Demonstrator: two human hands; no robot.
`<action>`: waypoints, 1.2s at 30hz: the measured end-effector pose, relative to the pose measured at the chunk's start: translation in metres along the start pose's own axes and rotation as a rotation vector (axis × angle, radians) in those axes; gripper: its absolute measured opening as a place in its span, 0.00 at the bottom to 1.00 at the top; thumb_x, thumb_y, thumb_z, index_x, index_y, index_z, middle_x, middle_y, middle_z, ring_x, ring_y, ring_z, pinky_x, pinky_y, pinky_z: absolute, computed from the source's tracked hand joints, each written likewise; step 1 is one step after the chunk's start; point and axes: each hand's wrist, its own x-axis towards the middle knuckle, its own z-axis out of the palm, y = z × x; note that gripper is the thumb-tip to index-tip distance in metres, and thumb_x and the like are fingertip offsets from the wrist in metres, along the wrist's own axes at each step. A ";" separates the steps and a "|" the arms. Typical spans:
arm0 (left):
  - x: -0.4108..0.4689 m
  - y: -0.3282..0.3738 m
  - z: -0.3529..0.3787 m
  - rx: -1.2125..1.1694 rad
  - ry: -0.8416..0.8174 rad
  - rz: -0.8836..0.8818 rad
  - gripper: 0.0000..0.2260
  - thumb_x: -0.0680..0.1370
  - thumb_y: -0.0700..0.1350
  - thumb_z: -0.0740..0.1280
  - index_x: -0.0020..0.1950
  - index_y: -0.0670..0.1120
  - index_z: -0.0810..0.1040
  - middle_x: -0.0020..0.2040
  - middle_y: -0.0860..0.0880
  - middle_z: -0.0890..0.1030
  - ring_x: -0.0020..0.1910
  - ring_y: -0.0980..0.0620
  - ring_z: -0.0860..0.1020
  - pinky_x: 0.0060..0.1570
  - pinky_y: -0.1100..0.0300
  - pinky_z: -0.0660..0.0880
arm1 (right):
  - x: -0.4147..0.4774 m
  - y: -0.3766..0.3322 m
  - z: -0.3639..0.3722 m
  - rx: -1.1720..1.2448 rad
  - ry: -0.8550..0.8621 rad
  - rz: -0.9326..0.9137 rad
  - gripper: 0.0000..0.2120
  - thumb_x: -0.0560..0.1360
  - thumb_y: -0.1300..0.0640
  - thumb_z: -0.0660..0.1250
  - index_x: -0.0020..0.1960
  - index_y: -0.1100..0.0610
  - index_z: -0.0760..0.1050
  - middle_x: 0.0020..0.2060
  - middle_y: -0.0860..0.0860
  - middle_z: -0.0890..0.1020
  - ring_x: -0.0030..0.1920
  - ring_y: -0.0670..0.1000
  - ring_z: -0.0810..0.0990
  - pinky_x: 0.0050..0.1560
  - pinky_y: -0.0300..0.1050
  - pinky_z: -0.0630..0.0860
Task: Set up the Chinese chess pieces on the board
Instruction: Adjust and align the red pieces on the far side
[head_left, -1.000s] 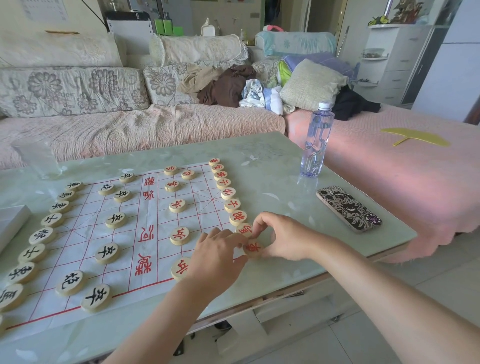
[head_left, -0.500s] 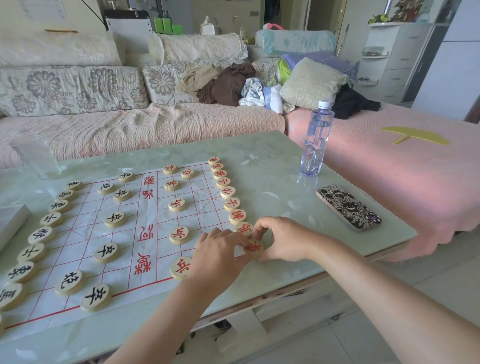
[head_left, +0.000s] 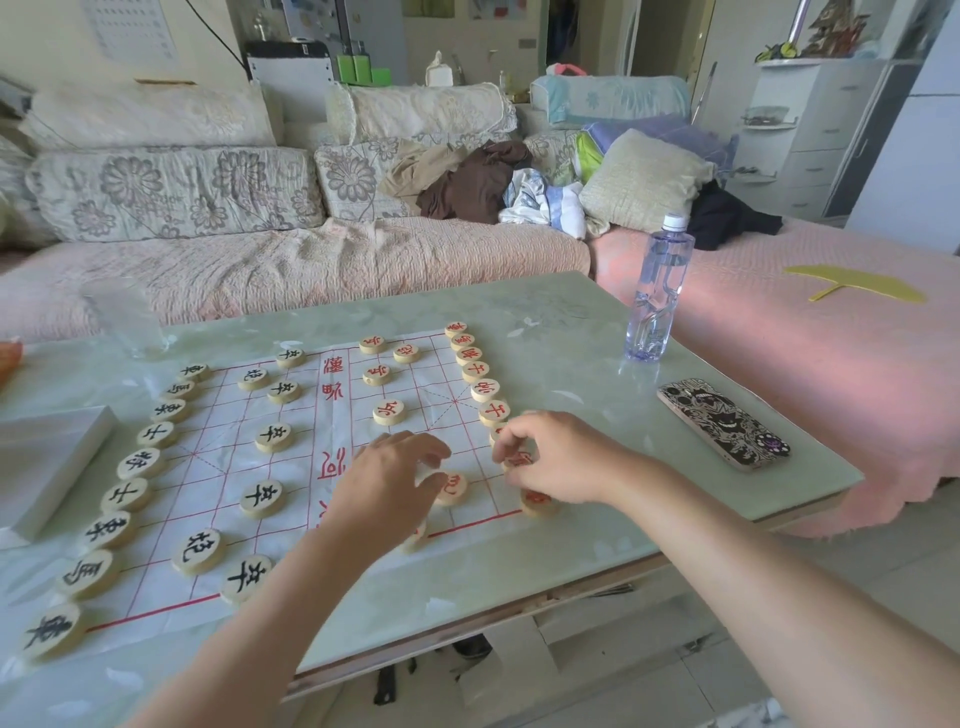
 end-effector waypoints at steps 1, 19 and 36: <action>-0.002 -0.007 -0.004 -0.004 -0.008 -0.021 0.10 0.75 0.47 0.69 0.54 0.57 0.78 0.45 0.61 0.77 0.49 0.56 0.75 0.50 0.58 0.72 | 0.004 -0.008 0.004 -0.028 0.006 -0.005 0.08 0.72 0.54 0.73 0.49 0.43 0.80 0.50 0.40 0.79 0.50 0.44 0.78 0.55 0.44 0.76; -0.035 -0.044 -0.011 0.027 -0.194 -0.021 0.23 0.67 0.65 0.70 0.59 0.61 0.75 0.53 0.61 0.75 0.54 0.57 0.72 0.53 0.58 0.72 | 0.044 -0.047 0.040 -0.342 -0.233 -0.019 0.22 0.72 0.39 0.69 0.65 0.38 0.74 0.58 0.40 0.78 0.56 0.47 0.77 0.55 0.44 0.74; -0.046 -0.051 -0.014 -0.041 -0.202 0.027 0.24 0.70 0.64 0.68 0.65 0.60 0.72 0.54 0.61 0.73 0.55 0.57 0.70 0.57 0.60 0.70 | 0.044 -0.039 0.052 -0.268 -0.204 -0.043 0.27 0.71 0.43 0.70 0.69 0.41 0.72 0.63 0.41 0.73 0.63 0.46 0.74 0.59 0.40 0.71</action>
